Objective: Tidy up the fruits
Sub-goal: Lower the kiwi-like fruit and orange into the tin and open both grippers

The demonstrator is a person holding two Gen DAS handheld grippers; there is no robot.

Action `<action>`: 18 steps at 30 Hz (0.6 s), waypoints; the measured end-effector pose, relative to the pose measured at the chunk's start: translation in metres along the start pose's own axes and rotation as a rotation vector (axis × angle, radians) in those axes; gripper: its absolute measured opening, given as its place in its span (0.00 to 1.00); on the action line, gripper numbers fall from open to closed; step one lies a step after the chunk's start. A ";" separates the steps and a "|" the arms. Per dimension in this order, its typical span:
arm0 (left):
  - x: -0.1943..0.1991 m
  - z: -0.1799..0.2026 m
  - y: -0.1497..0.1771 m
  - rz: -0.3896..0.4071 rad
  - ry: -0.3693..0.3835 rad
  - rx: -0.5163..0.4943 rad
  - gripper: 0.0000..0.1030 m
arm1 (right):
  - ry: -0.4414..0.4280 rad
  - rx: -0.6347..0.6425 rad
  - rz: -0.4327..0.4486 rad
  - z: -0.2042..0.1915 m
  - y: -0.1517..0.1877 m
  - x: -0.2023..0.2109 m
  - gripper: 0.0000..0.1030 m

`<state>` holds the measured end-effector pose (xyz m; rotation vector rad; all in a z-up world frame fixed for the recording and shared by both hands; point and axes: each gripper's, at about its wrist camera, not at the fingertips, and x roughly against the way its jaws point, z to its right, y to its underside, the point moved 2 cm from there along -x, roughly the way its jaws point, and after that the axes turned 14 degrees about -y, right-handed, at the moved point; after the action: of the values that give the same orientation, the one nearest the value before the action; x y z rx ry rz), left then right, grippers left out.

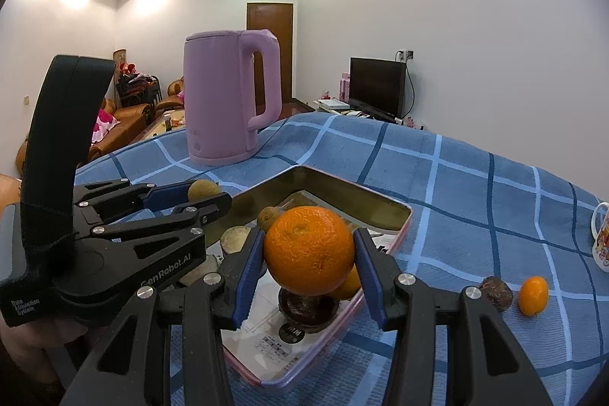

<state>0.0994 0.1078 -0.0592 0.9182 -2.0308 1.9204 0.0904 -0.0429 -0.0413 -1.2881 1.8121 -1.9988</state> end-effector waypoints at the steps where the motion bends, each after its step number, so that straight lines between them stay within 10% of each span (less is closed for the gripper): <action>1: 0.000 0.000 0.000 -0.002 0.001 -0.003 0.30 | -0.002 0.000 -0.004 0.000 0.000 -0.001 0.48; 18: -0.012 0.011 0.003 -0.062 0.010 -0.087 0.39 | -0.079 -0.061 -0.129 0.008 0.007 -0.026 0.49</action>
<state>0.1104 0.1005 -0.0702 0.9378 -2.0379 1.7870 0.1086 -0.0342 -0.0606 -1.5164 1.8100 -1.9378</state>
